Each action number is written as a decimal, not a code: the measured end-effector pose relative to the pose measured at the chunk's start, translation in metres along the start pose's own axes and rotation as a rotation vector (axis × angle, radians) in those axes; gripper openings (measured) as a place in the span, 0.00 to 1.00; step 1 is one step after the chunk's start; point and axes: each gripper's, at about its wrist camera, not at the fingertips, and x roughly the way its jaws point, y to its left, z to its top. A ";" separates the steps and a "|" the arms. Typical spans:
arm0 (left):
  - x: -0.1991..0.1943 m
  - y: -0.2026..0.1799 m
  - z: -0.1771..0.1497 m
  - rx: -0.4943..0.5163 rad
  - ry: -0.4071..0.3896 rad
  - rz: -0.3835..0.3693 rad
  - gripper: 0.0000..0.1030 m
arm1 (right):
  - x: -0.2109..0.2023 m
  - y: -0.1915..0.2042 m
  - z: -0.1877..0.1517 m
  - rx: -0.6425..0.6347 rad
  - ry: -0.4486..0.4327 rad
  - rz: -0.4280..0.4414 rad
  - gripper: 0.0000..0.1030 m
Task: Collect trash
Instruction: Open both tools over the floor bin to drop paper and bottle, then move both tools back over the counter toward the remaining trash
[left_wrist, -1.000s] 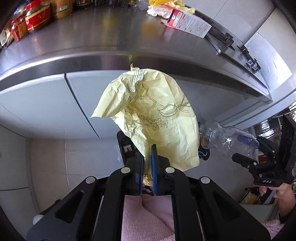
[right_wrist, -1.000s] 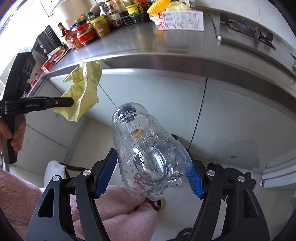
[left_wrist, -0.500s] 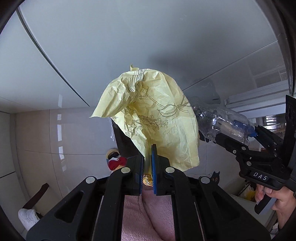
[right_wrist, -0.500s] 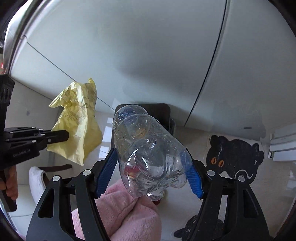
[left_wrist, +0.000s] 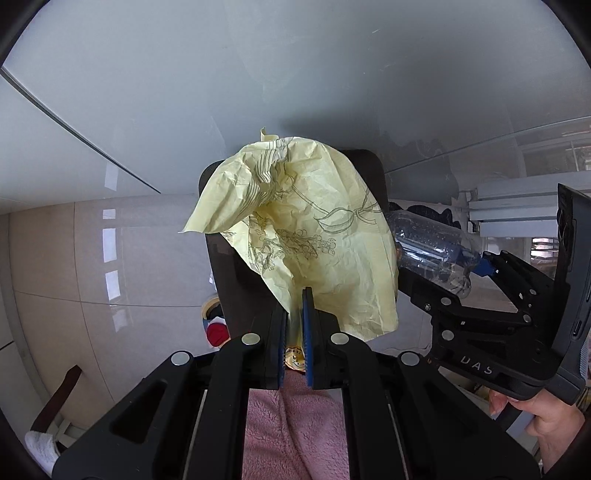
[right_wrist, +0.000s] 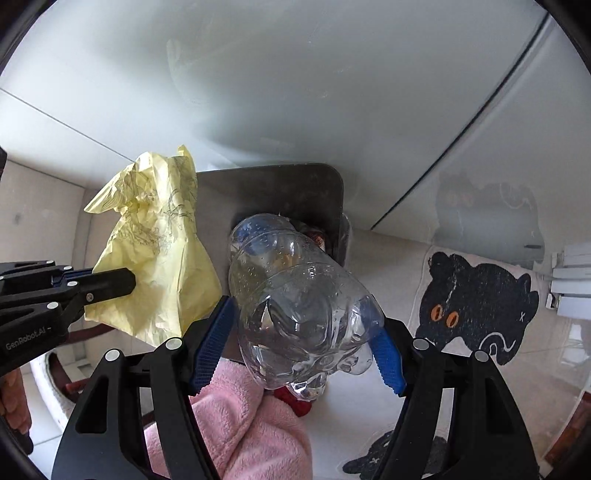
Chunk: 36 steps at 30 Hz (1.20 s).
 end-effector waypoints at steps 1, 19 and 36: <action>0.002 0.003 0.001 -0.005 0.002 -0.004 0.06 | 0.001 0.002 -0.001 -0.020 0.000 0.000 0.69; -0.001 0.000 0.026 -0.045 0.015 -0.069 0.36 | 0.000 0.017 0.000 -0.059 -0.022 0.002 0.82; -0.188 -0.064 -0.002 0.016 -0.179 -0.082 0.92 | -0.188 0.037 -0.019 -0.068 -0.158 0.050 0.97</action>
